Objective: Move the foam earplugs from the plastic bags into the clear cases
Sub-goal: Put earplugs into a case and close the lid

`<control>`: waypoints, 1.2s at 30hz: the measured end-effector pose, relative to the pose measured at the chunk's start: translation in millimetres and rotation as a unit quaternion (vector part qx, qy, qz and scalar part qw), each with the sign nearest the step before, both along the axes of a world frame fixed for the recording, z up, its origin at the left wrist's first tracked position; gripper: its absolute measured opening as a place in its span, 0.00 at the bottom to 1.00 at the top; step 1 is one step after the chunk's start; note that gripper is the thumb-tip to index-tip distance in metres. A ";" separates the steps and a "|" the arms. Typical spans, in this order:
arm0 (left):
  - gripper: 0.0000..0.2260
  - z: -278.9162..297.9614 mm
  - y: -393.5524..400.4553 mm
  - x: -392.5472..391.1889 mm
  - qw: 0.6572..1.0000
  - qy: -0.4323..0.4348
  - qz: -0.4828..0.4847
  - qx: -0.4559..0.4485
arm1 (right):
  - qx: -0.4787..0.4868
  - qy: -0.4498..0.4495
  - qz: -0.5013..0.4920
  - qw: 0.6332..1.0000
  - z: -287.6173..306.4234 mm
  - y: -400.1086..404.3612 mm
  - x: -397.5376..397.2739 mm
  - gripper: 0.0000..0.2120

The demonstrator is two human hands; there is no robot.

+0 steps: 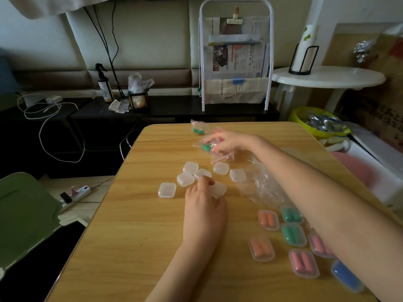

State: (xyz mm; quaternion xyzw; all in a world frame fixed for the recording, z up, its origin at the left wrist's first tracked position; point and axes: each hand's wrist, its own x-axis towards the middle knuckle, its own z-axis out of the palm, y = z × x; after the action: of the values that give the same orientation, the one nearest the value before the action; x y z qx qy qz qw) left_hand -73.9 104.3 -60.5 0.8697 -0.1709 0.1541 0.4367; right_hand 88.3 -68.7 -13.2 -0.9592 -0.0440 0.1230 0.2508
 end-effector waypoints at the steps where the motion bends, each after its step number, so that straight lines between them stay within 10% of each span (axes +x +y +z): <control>1: 0.12 0.2 0.2 0.1 1.000 0.008 0.009 -0.008 | 0.024 0.028 0.016 0.999 4.6 2.5 0.1 0.23; 5: 0.12 0.0 1.0 -0.3 0.999 0.023 0.023 -0.016 | 0.175 -0.026 -0.061 0.982 16.6 5.2 3.9 0.17; 9: 0.13 1.0 0.9 -2.4 1.000 0.023 0.017 -0.013 | 0.073 -0.178 -0.122 0.974 9.6 2.0 15.8 0.13; 18: 0.11 -0.1 0.1 0.1 1.000 -0.003 0.025 0.018 | -0.059 -0.003 -0.043 0.997 -5.1 39.4 23.6 0.21; 26: 0.11 -3.1 0.2 2.3 1.000 -0.004 0.023 0.013 | 0.133 -0.139 -0.103 0.976 21.0 16.6 5.9 0.18; 32: 0.11 -5.9 -1.6 1.1 0.999 -0.007 0.022 0.033 | -0.023 -0.015 0.018 0.999 27.8 -6.8 -37.9 0.17; 36: 0.13 -2.2 -0.3 -1.5 0.998 0.018 0.015 0.053 | 0.018 -0.150 -0.044 0.988 13.5 -3.0 -55.8 0.09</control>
State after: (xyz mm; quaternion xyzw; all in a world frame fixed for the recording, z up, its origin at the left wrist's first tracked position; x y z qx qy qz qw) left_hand -75.4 104.0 -62.7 0.8967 -0.1578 0.1356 0.3907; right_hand 32.5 -71.7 0.3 -0.9630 -0.0408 -0.0341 0.2642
